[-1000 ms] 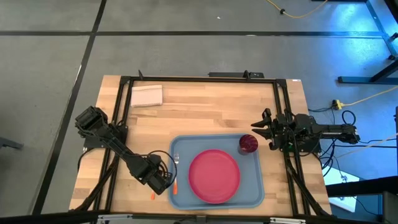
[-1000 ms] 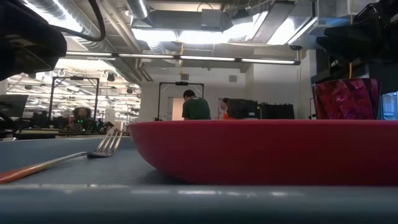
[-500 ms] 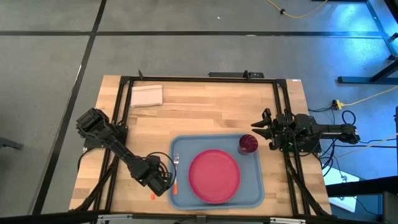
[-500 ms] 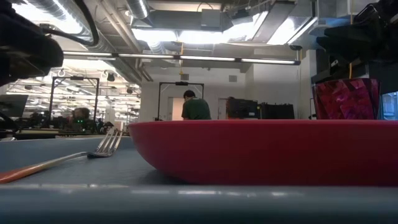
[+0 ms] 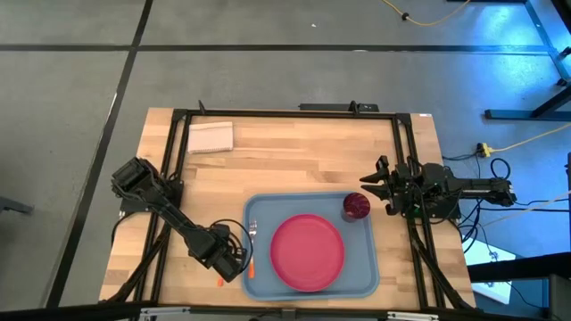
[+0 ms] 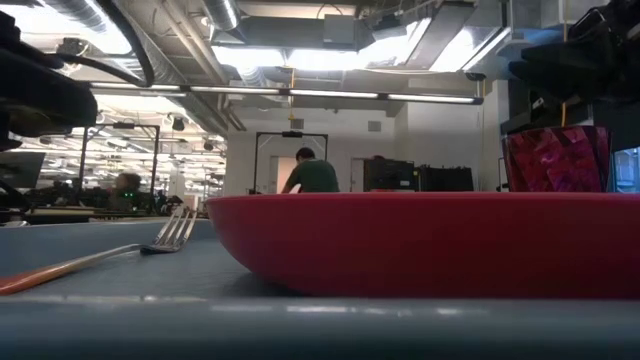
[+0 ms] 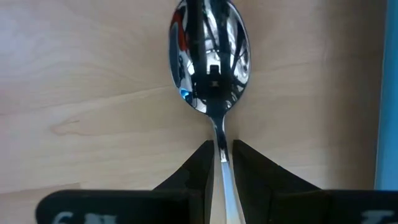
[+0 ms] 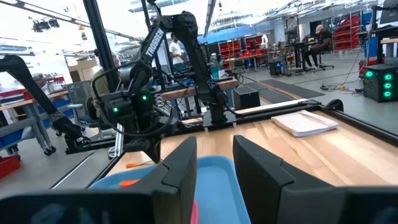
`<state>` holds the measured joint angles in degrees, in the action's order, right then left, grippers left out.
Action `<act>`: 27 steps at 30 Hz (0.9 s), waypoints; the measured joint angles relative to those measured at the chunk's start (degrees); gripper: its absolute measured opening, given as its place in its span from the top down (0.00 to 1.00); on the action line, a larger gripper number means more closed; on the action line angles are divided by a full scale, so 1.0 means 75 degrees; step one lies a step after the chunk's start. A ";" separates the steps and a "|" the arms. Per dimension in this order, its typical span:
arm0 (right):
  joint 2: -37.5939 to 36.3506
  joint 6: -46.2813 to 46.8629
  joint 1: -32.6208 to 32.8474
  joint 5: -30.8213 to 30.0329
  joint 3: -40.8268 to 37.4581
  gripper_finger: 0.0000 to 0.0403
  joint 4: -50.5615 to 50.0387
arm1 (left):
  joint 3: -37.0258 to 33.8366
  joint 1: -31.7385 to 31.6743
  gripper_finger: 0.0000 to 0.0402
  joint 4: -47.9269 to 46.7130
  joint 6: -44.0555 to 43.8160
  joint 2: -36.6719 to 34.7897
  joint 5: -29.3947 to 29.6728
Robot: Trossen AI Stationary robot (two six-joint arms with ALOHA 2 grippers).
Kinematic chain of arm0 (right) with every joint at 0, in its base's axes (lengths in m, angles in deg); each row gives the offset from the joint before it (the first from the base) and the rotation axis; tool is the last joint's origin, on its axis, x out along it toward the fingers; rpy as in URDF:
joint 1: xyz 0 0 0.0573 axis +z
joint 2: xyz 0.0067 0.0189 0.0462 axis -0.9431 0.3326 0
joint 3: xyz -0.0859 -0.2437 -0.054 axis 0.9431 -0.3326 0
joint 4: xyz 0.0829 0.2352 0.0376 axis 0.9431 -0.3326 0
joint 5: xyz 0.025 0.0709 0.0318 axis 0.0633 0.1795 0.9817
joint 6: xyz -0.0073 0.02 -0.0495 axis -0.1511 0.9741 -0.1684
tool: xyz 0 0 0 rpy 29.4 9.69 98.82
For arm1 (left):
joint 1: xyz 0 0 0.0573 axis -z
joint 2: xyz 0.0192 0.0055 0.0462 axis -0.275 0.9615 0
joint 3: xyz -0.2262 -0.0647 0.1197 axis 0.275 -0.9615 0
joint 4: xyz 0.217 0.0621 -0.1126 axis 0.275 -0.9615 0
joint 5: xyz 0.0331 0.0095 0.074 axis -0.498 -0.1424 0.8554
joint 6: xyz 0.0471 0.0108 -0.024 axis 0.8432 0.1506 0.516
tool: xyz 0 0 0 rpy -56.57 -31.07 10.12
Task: Pick and place plate/cup/fork/spoon on tray
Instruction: Put the orange and silver spoon on the blue tray on the right side of the orange and silver fork
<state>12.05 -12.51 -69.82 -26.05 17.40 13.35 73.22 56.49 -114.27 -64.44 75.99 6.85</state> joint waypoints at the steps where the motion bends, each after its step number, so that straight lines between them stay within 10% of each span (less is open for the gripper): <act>1: 0.0000 0.0000 0.0003 0.0000 0.0000 0.73 -0.0026 | -0.0002 0.0000 0.87 0.0017 -0.0053 -0.0004 0.0024; 27: 0.0000 0.0032 0.0003 0.0194 0.0000 0.73 -0.0204 | -0.0002 -0.0017 0.99 -0.0030 -0.0448 -0.0011 0.0262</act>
<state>12.05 -12.27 -69.80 -24.59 17.40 11.82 73.20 56.36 -114.49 -67.80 75.91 8.81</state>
